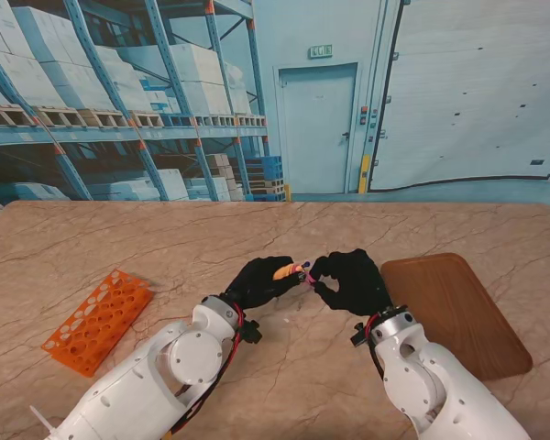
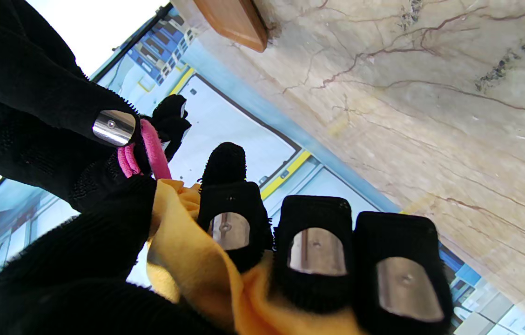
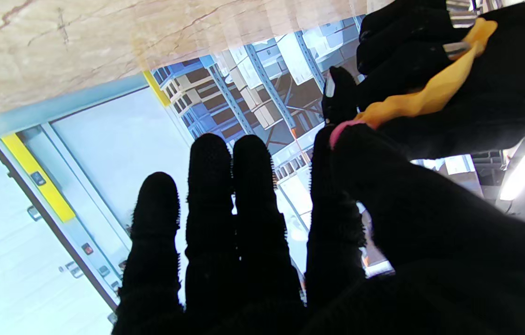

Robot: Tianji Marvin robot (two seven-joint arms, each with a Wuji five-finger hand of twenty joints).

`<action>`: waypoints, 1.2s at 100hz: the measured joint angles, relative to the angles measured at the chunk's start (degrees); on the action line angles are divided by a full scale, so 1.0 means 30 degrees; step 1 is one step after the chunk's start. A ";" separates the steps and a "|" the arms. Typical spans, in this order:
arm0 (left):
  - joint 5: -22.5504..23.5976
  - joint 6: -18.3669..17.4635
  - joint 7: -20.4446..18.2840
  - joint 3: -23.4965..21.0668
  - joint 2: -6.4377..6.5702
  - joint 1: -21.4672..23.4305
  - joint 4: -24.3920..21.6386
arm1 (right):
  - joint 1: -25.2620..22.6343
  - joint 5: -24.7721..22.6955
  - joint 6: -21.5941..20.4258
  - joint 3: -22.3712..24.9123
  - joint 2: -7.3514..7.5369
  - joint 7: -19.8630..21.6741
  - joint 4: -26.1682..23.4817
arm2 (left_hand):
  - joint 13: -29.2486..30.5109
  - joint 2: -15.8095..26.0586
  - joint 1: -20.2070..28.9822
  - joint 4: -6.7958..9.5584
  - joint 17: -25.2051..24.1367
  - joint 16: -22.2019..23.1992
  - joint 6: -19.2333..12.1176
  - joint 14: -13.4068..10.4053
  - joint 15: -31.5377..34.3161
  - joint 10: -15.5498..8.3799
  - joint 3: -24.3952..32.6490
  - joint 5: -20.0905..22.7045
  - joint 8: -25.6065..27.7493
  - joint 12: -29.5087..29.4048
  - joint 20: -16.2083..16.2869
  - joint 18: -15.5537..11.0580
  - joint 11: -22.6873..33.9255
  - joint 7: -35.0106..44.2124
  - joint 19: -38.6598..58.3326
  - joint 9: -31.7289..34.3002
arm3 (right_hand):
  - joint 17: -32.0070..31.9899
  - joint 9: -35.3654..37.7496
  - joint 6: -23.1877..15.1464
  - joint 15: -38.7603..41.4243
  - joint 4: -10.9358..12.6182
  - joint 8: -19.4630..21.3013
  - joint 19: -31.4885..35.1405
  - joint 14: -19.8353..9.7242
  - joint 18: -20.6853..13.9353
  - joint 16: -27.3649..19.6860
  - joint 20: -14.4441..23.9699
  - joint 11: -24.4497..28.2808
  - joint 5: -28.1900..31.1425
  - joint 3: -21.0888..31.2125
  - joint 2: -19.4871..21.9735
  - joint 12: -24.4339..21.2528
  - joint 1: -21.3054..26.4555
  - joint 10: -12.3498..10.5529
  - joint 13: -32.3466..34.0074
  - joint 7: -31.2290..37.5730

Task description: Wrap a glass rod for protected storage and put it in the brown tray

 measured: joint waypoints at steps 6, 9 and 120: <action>-0.0038 0.0065 -0.0066 0.0001 0.0001 0.0002 -0.0029 | 0.0056 -0.0433 -0.0183 0.0038 0.0040 -0.0194 0.0087 | 0.0000 -0.0212 -0.0035 0.0173 0.0000 0.0000 0.0001 0.0000 0.0001 0.0037 0.0365 -0.0143 -0.0159 0.0000 0.0088 0.0000 0.0000 0.0000 0.0000 0.0000 | -0.0002 0.0000 0.0000 0.0000 0.0000 0.0000 0.0000 0.0000 0.0000 0.0000 -0.0002 0.0021 0.0000 -0.0002 0.0000 0.0000 0.0000 0.0000 -0.0002 0.0000; -0.0076 0.0116 -0.0110 0.0001 0.0003 0.0006 -0.0049 | 0.0079 -0.0525 -0.0272 0.0051 0.0063 -0.0274 0.0113 | 0.0000 -0.0415 -0.0370 0.0353 0.0000 0.0000 0.0002 0.0002 0.0003 0.0041 0.0771 -0.0150 -0.0169 0.0000 0.0118 0.0000 0.0000 0.0000 0.0000 0.0006 | -0.0002 0.0000 0.0000 0.0000 -0.0002 0.0000 0.0000 0.0000 0.0000 0.0000 -0.0002 0.0026 0.0000 -0.0004 0.0000 0.0000 0.0000 0.0000 -0.0002 0.0000; -0.0642 0.1494 -0.1423 0.0259 0.0231 -0.0065 -0.0536 | 0.1647 -0.2044 -0.1799 -0.0194 0.0405 -0.1272 0.1038 | 0.0000 -0.1404 -0.0325 0.1100 0.0000 0.0036 0.0679 0.0021 0.0607 0.0232 0.3012 -0.0422 -0.0403 0.0000 0.1290 0.0002 0.0000 0.0895 0.0000 0.0013 | -0.0007 -0.0007 -0.0195 0.0000 -0.0002 0.0328 0.0000 -0.0065 0.0002 0.0000 -0.0056 0.0177 0.0000 -0.0415 0.0009 -0.0017 -0.0005 -0.0035 -0.0004 0.0426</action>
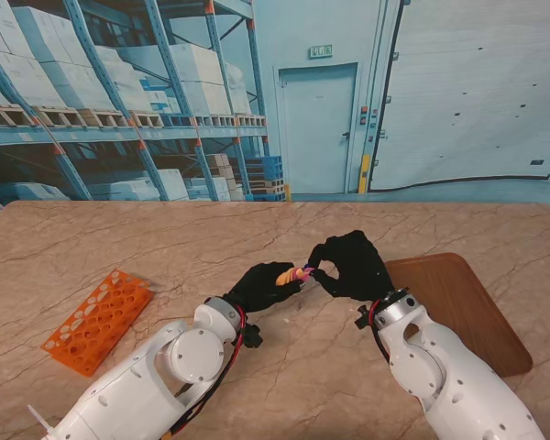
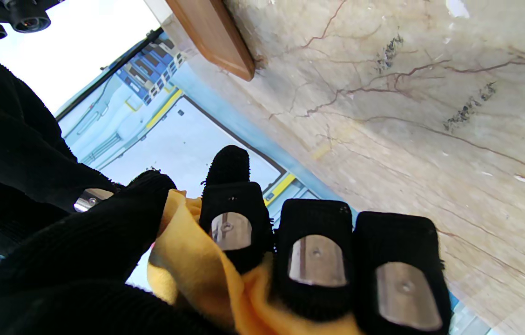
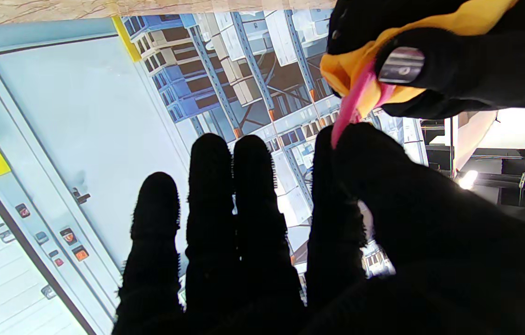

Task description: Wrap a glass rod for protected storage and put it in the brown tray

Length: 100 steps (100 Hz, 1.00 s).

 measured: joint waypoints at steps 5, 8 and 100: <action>-0.0042 0.0033 -0.0047 0.0012 0.0013 -0.0002 -0.0002 | 0.0059 -0.0002 0.0018 -0.0021 0.0002 0.0000 0.0053 | 0.0000 0.0000 0.0002 0.0002 0.0000 0.0000 0.0000 0.0000 0.0011 0.0000 0.0000 0.0000 -0.0013 -0.0008 0.0022 0.0000 0.0000 0.0000 0.0000 0.0000 | 0.0000 -0.0001 0.0000 0.0000 0.0000 0.0000 0.0000 -0.0004 0.0000 0.0000 -0.0069 0.0059 0.0000 -0.0001 0.0000 0.0000 0.0000 -0.0004 0.0000 0.0009; -0.0064 0.0050 -0.0076 0.0019 0.0019 -0.0003 -0.0006 | 0.0086 -0.0002 0.0025 -0.0025 0.0002 0.0000 0.0075 | 0.0000 0.0000 0.0003 0.0005 0.0000 0.0000 0.0000 0.0000 0.0023 0.0000 0.0000 0.0000 -0.0022 -0.0012 0.0110 0.0000 0.0000 0.0000 0.0000 0.0000 | 0.0000 -0.0001 0.0000 0.0000 0.0000 0.0000 0.0004 -0.0006 0.0000 0.0000 -0.0152 0.0059 0.0000 -0.0001 0.0000 0.0000 -0.0001 -0.0004 0.0000 0.0013; -0.0623 -0.0859 -0.1142 -0.0033 0.0339 0.0051 -0.0019 | -0.0275 0.0295 0.0987 -0.0330 0.0109 0.0859 -0.0139 | 0.0000 -0.2206 -0.0883 0.0006 0.0050 0.0000 0.0004 -0.0419 0.0338 0.0473 0.1028 0.0010 -0.0384 -0.0198 0.1466 -0.0577 0.0000 -0.0150 0.0000 0.0185 | -0.0003 -0.0005 -0.0070 0.0001 0.0000 -0.0164 0.0006 -0.0017 0.0000 0.0000 -0.0176 0.0063 -0.0492 -0.0039 0.0201 -0.0003 -0.0001 -0.0012 -0.0003 0.0013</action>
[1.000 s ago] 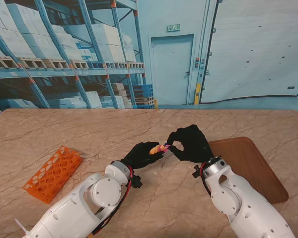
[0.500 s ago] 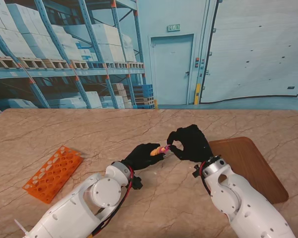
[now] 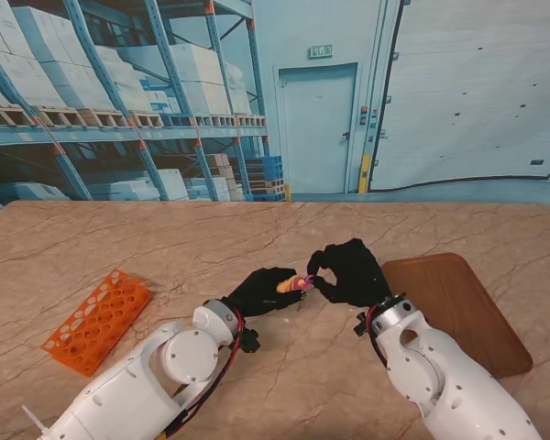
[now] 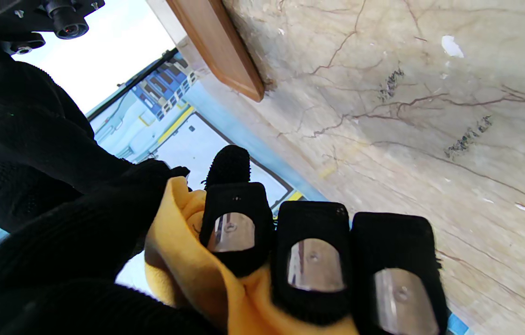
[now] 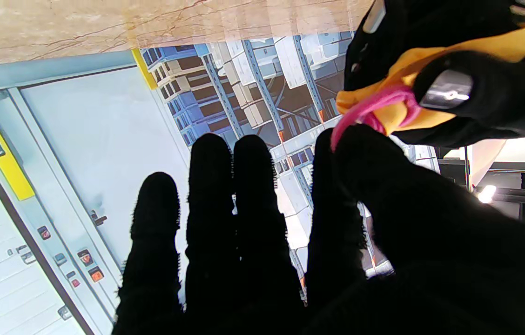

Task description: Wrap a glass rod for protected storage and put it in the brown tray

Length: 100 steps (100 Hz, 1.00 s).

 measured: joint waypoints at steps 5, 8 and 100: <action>0.0154 -0.0110 0.0000 0.0025 0.0010 -0.0050 0.0075 | -0.0005 0.0003 -0.0003 0.0001 -0.0001 0.0003 0.0000 | 0.0000 0.0005 -0.0803 0.0001 0.0003 0.0000 0.0011 -0.0083 0.0007 0.0000 -0.0961 0.0295 0.0661 0.0000 0.0000 -0.0089 0.0000 -0.0582 0.0000 0.0001 | 0.0000 0.0000 0.0000 0.0000 0.0000 0.0003 0.0000 0.0000 0.0000 0.0000 0.0000 0.0000 0.0000 0.0000 0.0000 0.0000 0.0000 0.0000 0.0000 0.0000; 0.0226 -0.0171 0.0001 0.0040 0.0014 -0.0078 0.0114 | -0.0007 0.0008 -0.0003 0.0001 -0.0002 0.0006 0.0000 | 0.0000 0.0006 -0.1256 0.0017 0.0004 0.0000 0.0017 -0.0112 0.0010 0.0000 -0.1264 0.0348 0.0919 0.0000 0.0002 -0.0123 0.0000 -0.0772 0.0000 0.0001 | 0.0000 0.0000 0.0002 0.0000 0.0000 0.0003 0.0000 0.0000 0.0000 0.0000 0.0000 0.0000 0.0000 0.0000 0.0000 0.0000 0.0000 0.0000 0.0000 0.0000; -0.0364 -0.0098 -0.0307 0.0040 0.0029 -0.0090 0.0008 | -0.0035 0.0186 -0.0187 0.0214 -0.0034 0.0331 -0.0070 | 0.0000 0.2813 -0.0483 0.0418 0.0046 0.0000 0.0320 -0.0185 0.0129 0.0110 -0.0315 0.0497 0.0580 0.0163 0.0456 -0.0276 0.0000 -0.1324 0.0000 0.0011 | 0.0000 -0.0280 -0.0098 0.0000 0.0000 0.0021 0.0000 0.0000 0.0001 0.0000 -0.0001 0.0002 -0.0176 -0.0003 -0.0005 -0.0003 0.0000 0.0012 -0.0025 -0.0094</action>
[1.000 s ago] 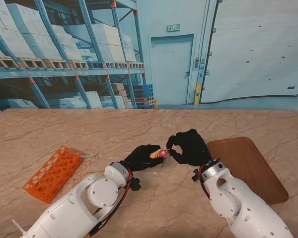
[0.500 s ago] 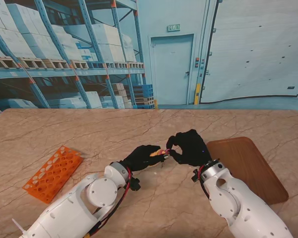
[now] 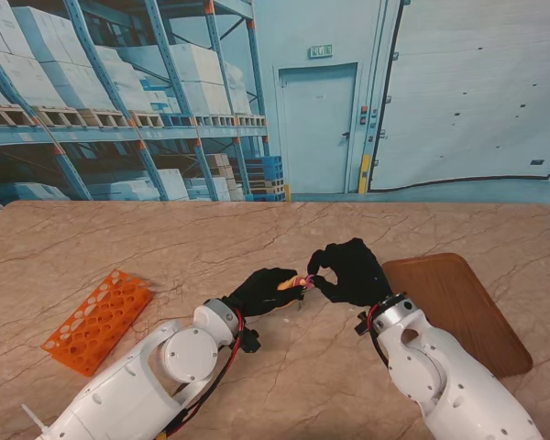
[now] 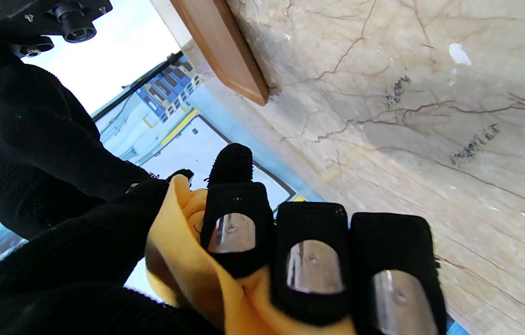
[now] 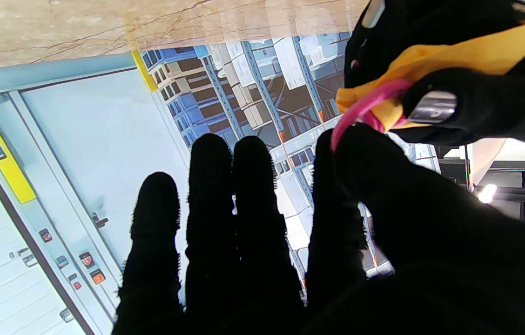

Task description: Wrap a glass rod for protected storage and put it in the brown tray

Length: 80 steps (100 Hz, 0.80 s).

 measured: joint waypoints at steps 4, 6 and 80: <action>-0.0005 0.0005 -0.0010 0.0005 -0.0001 -0.0004 -0.0004 | 0.0024 0.0002 -0.0039 0.0014 0.0000 0.0022 0.0001 | 0.0000 0.0000 0.0035 0.0000 0.0001 0.0000 -0.0010 0.0000 0.0000 0.0000 0.0000 0.0000 -0.0011 0.0000 0.0000 0.0000 0.0000 0.0008 0.0000 0.0000 | 0.0000 0.0000 -0.0033 0.0000 -0.0020 0.0000 0.0000 0.0000 0.0000 0.0000 0.0000 0.0000 -0.0008 0.0000 -0.0002 0.0000 0.0000 0.0005 0.0000 0.0000; -0.0007 0.0009 -0.0018 0.0006 -0.0001 -0.0006 -0.0006 | 0.0039 0.0004 -0.0060 0.0018 0.0000 0.0028 0.0003 | 0.0000 0.0000 0.0052 0.0000 0.0001 0.0000 -0.0013 0.0000 0.0000 0.0000 0.0000 0.0000 -0.0023 0.0000 0.0000 0.0000 0.0000 0.0012 0.0000 0.0000 | 0.0000 -0.0013 -0.0087 0.0000 -0.0028 0.0000 0.0000 0.0000 0.0000 0.0000 0.0000 0.0000 -0.0099 0.0003 -0.0002 0.0000 0.0000 0.0006 0.0000 0.0000; -0.0101 0.0268 -0.0256 0.0007 0.0001 -0.0013 -0.0200 | 0.0251 -0.0226 0.0243 -0.0086 0.0007 -0.0339 0.0116 | 0.0000 0.0000 0.0190 -0.0002 0.0001 0.0000 -0.0023 0.0007 0.0025 0.0000 0.0000 -0.0001 -0.0233 0.0000 0.0037 0.0009 0.0000 0.0059 0.0000 0.0000 | -0.0121 -0.3967 -0.1377 -0.0149 0.0033 0.3374 0.0000 -0.0192 -0.0025 0.0000 0.0000 0.0117 -0.5345 0.1355 -0.1299 0.0525 -0.1404 0.0500 -0.0921 0.1863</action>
